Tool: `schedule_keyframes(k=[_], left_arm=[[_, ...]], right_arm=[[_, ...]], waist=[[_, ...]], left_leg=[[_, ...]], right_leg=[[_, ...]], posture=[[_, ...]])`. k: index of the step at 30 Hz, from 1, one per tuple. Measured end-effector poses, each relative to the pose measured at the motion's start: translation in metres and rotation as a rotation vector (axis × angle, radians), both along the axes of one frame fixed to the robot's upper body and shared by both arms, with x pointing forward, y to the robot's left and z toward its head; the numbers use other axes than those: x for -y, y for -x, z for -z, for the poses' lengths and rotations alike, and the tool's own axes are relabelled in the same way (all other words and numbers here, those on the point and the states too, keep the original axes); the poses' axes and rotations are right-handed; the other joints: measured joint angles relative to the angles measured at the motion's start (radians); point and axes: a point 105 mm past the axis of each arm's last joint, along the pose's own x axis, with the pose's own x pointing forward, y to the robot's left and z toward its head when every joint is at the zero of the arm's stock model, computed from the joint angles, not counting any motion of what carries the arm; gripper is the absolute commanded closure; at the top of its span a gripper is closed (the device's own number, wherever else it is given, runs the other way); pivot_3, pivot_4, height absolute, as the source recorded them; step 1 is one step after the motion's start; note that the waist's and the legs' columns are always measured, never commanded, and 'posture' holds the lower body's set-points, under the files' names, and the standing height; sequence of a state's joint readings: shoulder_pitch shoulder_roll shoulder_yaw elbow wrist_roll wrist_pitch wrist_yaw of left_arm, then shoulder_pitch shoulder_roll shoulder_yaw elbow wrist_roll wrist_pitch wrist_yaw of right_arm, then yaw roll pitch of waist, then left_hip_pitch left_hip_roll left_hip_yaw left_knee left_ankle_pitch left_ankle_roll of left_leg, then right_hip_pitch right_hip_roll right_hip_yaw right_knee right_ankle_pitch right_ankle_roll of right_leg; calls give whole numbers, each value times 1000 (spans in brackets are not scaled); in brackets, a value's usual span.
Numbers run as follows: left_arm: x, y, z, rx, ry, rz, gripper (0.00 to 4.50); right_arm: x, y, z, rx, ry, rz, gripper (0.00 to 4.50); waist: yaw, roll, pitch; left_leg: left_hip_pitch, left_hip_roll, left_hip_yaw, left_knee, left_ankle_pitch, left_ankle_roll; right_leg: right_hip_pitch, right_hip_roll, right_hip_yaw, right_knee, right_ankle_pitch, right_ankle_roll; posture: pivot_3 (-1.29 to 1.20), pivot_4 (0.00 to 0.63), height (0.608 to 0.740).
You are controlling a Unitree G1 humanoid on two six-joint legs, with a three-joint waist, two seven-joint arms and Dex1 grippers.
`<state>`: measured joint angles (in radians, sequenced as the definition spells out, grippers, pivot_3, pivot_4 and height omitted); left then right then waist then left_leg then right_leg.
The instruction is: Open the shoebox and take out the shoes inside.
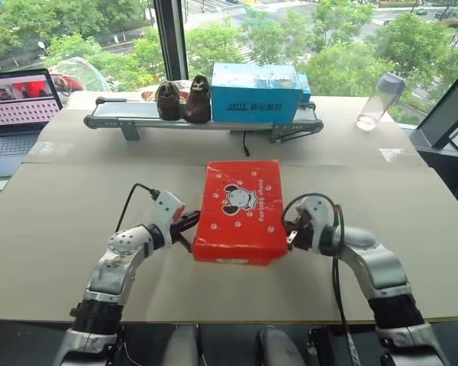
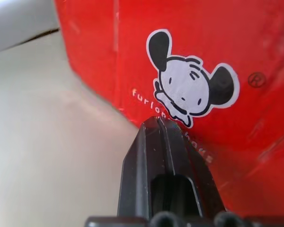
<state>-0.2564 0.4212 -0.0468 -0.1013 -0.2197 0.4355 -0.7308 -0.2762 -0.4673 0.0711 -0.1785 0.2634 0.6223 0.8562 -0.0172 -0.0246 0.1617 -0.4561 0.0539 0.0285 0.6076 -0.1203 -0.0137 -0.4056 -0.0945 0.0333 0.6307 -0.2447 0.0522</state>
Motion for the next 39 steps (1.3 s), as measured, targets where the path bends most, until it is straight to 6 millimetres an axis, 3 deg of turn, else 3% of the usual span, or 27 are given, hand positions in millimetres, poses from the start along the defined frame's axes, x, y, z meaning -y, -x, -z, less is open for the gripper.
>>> schedule_keyframes(k=[6,8,13,16,19,21,26,29,32,37,39], left_arm=[[-10,28,0,-68,-53,75,4500],[-14,32,-1,-80,-60,90,4500],[-26,30,-12,-78,-92,126,4500],[-51,24,-38,-36,-136,124,4500],[-64,36,-63,-28,-141,208,4500],[-70,44,-80,-34,-154,271,4500],[-78,66,-130,-47,-252,399,4500],[-79,74,-162,-42,-284,424,4500],[-82,76,-191,-1,-278,393,4500],[-87,77,-209,-2,-235,371,4500],[-89,77,-210,-18,-205,359,4000]], right_arm=[[0,37,7,-78,109,-30,4486],[3,41,13,-106,128,-24,4486],[18,33,15,-92,153,-7,4486],[49,15,9,-65,210,63,4486],[88,-1,0,-68,257,166,4486],[97,-6,-6,-56,261,156,4486],[75,-1,-12,-62,202,-28,4486],[46,3,-10,-91,152,-168,4486],[22,-1,-21,-79,118,-246,4486],[9,-7,-37,-47,104,-307,4486],[8,-8,-35,-61,96,-313,4500]], waist=[[3,0,0],[4,0,0],[7,-1,0],[9,-1,1],[9,-2,1],[7,-3,2],[0,-4,4],[-1,-6,8],[-1,-6,9],[5,-6,10],[6,-6,10]], left_leg=[[0,0,0,1,-3,-6],[0,0,0,1,-4,-6],[0,0,0,2,-4,-6],[0,-1,0,2,-4,-6],[-2,-2,2,2,-4,-6],[-3,-1,2,1,-3,-5],[-3,3,2,-1,1,2],[-4,6,2,0,1,2],[-4,7,3,1,1,2],[-4,8,4,2,1,2],[-4,8,5,2,1,2]], right_leg=[[0,-1,0,-1,-5,-3],[0,-1,0,-1,-5,-2],[-1,-1,0,-2,-6,0],[-2,-3,0,-5,-6,-1],[-2,-5,0,-6,-6,-1],[-2,-4,0,-4,-4,-4],[-3,2,0,-2,-6,-1],[-5,5,1,0,-8,1],[-7,5,1,1,-8,-2],[-7,5,1,2,-8,-2],[-7,5,1,2,-8,-2]], posture=[[0,150,740],[0,150,740],[0,150,740],[0,150,740],[0,150,740],[0,150,740],[0,150,740],[0,150,740],[0,150,740],[0,150,740],[0,150,740]])
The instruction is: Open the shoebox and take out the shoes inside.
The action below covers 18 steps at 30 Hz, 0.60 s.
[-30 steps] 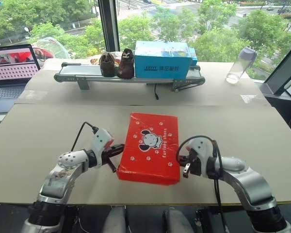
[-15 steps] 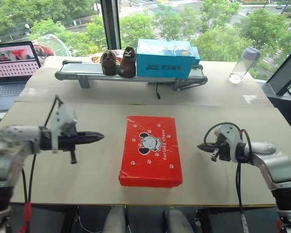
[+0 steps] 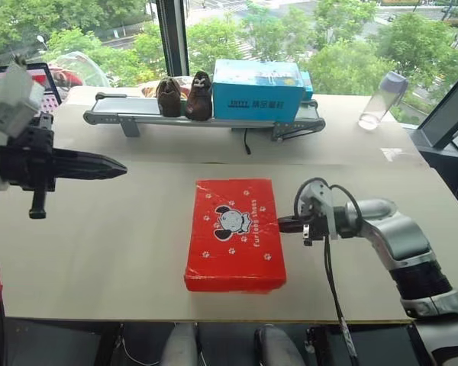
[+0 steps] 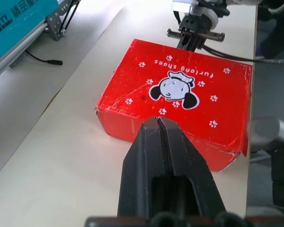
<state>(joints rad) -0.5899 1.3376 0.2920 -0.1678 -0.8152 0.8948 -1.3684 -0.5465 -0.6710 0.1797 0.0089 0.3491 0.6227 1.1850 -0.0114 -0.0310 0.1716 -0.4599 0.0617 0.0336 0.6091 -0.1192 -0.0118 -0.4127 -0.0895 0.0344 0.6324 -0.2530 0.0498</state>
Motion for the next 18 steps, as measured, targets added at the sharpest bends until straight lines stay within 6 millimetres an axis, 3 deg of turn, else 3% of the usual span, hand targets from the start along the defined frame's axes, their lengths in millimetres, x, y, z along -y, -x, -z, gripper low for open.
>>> schedule_keyframes(k=[1,3,4,5,8,9,12,14,18], left_arm=[[-1,1,0,-6,-1,-3,3844],[-5,5,-2,-15,-23,-8,3049],[-6,7,-4,-9,-28,-9,2813],[-7,10,-7,-2,-34,-7,2250],[-8,13,-11,-5,-47,-3,1537],[-9,15,-13,-3,-51,-3,1032],[-11,26,-28,-19,-64,-9,41],[-10,38,-46,-8,-70,-5,15],[-13,55,-66,8,-131,-29,15]], right_arm=[[0,0,2,-10,0,-1,4500],[0,-1,3,-25,-2,-8,4500],[-1,-1,1,-23,-6,-17,4500],[-5,-1,-4,-25,-26,-35,4500],[-11,-1,-13,-40,-59,-61,4500],[-12,0,-17,-44,-71,-69,4500],[-25,3,-50,-76,-205,-123,4500],[-37,6,-83,-94,-326,-183,4500],[-60,10,-126,-100,-448,-291,4500]], waist=[[-1,0,0],[-2,-1,0],[-3,-1,0],[-6,-1,1],[-6,-1,1],[-6,-1,1],[-10,-2,2],[-13,-3,3],[-15,-3,3]], left_leg=[[-1,0,0,0,0,0],[-3,1,2,0,0,0],[-4,1,3,0,0,0],[-5,1,3,1,0,0],[-5,3,3,1,0,0],[-5,5,3,1,0,0],[-5,8,3,2,0,0],[-5,9,3,2,0,0],[-4,10,3,0,0,0]], right_leg=[[-1,0,0,0,0,0],[-5,0,1,1,2,0],[-7,1,2,3,3,2],[-10,1,3,8,5,2],[-11,3,3,11,3,1],[-12,5,3,12,2,1],[-12,9,5,13,2,0],[-12,11,7,14,1,0],[-13,12,7,14,0,-2]], posture=[[0,150,740],[0,150,740],[0,150,740],[0,150,740],[0,150,740],[0,150,740],[0,150,740],[0,150,740],[0,150,740]])
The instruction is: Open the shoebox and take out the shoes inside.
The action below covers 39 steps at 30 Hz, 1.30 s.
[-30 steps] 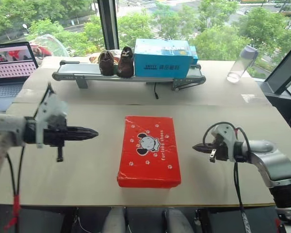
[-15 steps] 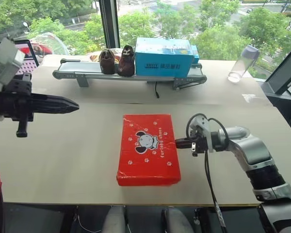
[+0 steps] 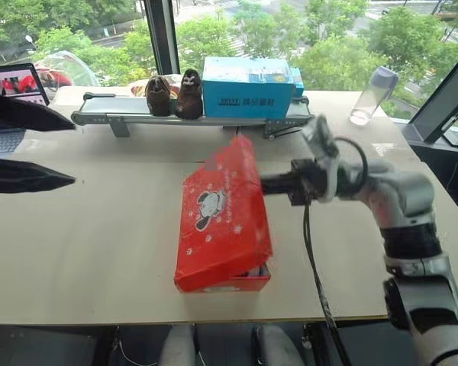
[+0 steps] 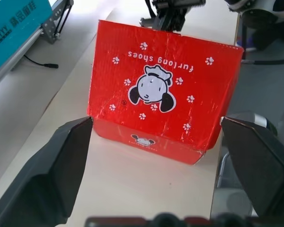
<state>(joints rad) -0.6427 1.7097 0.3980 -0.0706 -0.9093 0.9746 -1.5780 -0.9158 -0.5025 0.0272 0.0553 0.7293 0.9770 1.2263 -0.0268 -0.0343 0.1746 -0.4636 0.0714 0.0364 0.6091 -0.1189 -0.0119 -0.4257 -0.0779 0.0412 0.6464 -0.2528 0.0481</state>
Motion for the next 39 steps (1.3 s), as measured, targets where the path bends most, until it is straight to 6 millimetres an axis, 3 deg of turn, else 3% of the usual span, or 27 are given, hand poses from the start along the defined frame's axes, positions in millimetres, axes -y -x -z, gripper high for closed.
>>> schedule_keyframes(k=[4,7,10,13,16,20,24,26,28,31,36,39], left_arm=[[2,10,-14,13,-20,-7,15],[4,18,-25,30,-46,-18,15],[7,22,-30,31,-62,-13,15],[10,23,-31,35,-88,9,15],[14,23,-32,32,-96,32,15],[17,20,-27,7,-99,56,15],[18,13,-22,6,-100,67,15],[18,10,-19,7,-107,73,15],[17,4,-10,-5,-113,93,0],[14,-8,3,-25,-111,99,0],[16,-20,17,-45,-124,139,0],[15,-28,21,-42,-132,144,0]], right_arm=[[-34,6,-21,-64,-77,-121,4500],[-72,21,-35,-72,-112,-244,4500],[-99,29,-29,-75,-93,-298,4500],[-129,25,-12,-121,-68,-289,4500],[-146,13,4,-118,-12,-218,4500],[-143,-14,11,-64,68,-67,4500],[-106,-39,2,36,138,86,4500],[-90,-39,-4,52,160,103,4500],[-68,-31,-17,117,210,111,3941],[-51,-18,-21,201,252,102,3058],[-53,-22,23,437,283,111,1352],[-57,-30,28,663,294,141,301]], waist=[[-4,0,0],[-13,0,1],[-14,0,1],[-20,0,1],[-19,0,1],[-18,-1,2],[-15,-2,2],[-17,-2,2],[-16,-1,4],[-19,-2,3],[-22,-2,3],[-20,-2,3]], left_leg=[[0,1,0,0,0,0],[-1,2,1,-1,0,0],[-1,2,1,-1,0,0],[-3,3,2,-1,-4,-7],[-8,4,3,1,-2,-7],[-12,4,3,2,2,-4],[-12,4,3,2,2,-4],[-12,4,4,2,2,-4],[-12,4,4,1,2,-4],[-11,5,4,2,2,-4],[-8,5,5,3,2,-4],[-9,5,6,3,3,-4]], right_leg=[[-2,1,0,2,-1,-1],[-3,1,0,2,-1,-1],[-3,1,-1,2,-1,-2],[-6,1,-1,3,0,-3],[-12,1,-1,7,0,-4],[-15,1,-1,9,1,-6],[-15,1,-1,9,1,-6],[-16,1,0,10,1,-6],[-16,1,0,12,1,-9],[-17,3,0,15,0,-11],[-16,3,0,17,-2,-9],[-16,3,0,17,-2,-9]], posture=[[0,150,740],[0,150,740],[0,150,740],[0,150,740],[0,150,740],[0,150,740],[0,150,740],[0,150,740],[0,150,740],[0,150,740],[0,150,740],[0,150,740]])
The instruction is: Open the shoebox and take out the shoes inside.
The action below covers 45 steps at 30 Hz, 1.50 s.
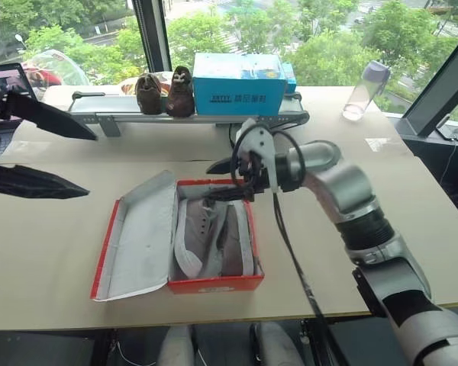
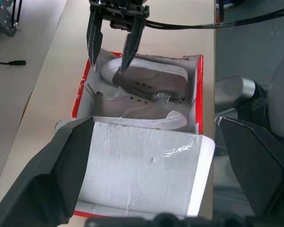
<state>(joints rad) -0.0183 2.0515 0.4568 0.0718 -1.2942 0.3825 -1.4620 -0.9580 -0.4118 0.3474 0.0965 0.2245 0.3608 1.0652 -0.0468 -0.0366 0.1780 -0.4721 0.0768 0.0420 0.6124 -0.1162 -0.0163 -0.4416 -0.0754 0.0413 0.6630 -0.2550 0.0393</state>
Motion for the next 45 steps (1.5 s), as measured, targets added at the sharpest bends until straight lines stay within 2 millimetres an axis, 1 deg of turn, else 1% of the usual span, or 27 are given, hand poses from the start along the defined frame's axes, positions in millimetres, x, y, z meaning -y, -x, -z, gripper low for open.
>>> schedule_keyframes(k=[1,3,4,5,11,16,20,24,28,29,32,33,35,36,38,45], left_arm=[[0,-1,0,3,3,-1,0],[-2,-6,-2,17,8,-9,0],[-2,-7,-3,23,10,-11,0],[-1,-7,-6,34,18,-9,0],[1,-5,-12,57,21,-1,0],[1,-3,-14,48,24,-17,0],[-1,1,-18,59,26,-37,0],[0,6,-21,63,31,-49,0],[1,10,-20,59,36,-52,0],[2,12,-21,63,36,-51,0],[3,14,-23,74,33,-59,0],[3,14,-22,76,33,-60,0],[2,14,-21,76,36,-68,0],[1,14,-21,76,39,-70,0],[1,13,-20,76,42,-74,0],[0,8,-16,87,39,-75,0]], right_arm=[[0,-1,-1,45,1,-3,42],[1,-7,0,194,24,-16,42],[2,-9,3,236,36,-22,42],[2,-12,9,284,57,-34,42],[4,-15,30,404,142,-130,42],[-3,-12,45,452,171,-210,42],[-13,-14,45,526,183,-253,42],[-26,-15,48,587,198,-290,42],[-30,-16,54,617,210,-311,993],[-30,-16,58,618,218,-320,1419],[-30,-15,65,618,235,-337,2413],[-30,-14,69,617,244,-346,2809],[-30,-14,72,612,252,-353,3401],[-30,-13,73,615,254,-356,3802],[-29,-13,74,619,259,-362,4430],[-30,-12,73,628,253,-366,4430]], waist=[[1,0,0],[2,-2,1],[2,-2,1],[2,-3,1],[0,-3,1],[-2,-3,1],[-5,-4,1],[-21,-5,1],[-27,-6,1],[-27,-7,1],[-27,-7,1],[-27,-7,1],[-28,-7,1],[-29,-7,1],[-29,-7,0],[-30,-7,0]], left_leg=[[0,0,0,0,0,0],[0,0,0,0,0,0],[0,0,0,0,0,0],[0,0,0,0,0,-1],[0,0,0,0,2,-3],[0,0,0,0,2,-3],[1,0,-1,0,2,-4],[4,0,-1,-1,3,-5],[12,0,-1,-4,4,-7],[14,0,-1,-4,4,-7],[19,0,-1,-4,3,-7],[21,0,-1,-4,3,-7],[22,0,-1,-4,4,-8],[22,0,-1,-4,4,-8],[23,0,-1,-5,4,-8],[23,1,-1,-6,4,-8]], right_leg=[[0,0,0,0,0,0],[0,0,0,-1,0,0],[1,0,0,-1,0,0],[1,0,0,-1,0,0],[1,0,0,0,-2,3],[2,1,0,0,-2,4],[3,1,0,0,-2,4],[5,1,0,0,-2,4],[11,1,0,0,-3,4],[13,1,0,0,-3,4],[18,1,0,0,-3,4],[19,0,0,0,-3,3],[20,0,0,0,-5,0],[20,0,0,1,-5,-1],[20,0,0,1,-5,0],[20,1,0,1,-4,2]], posture=[[0,150,740],[0,150,740],[0,150,740],[0,150,740],[0,150,740],[0,150,740],[0,150,740],[0,150,740],[0,150,740],[0,150,740],[0,150,740],[0,150,740],[0,150,740],[0,150,740],[0,150,740],[0,150,740]])
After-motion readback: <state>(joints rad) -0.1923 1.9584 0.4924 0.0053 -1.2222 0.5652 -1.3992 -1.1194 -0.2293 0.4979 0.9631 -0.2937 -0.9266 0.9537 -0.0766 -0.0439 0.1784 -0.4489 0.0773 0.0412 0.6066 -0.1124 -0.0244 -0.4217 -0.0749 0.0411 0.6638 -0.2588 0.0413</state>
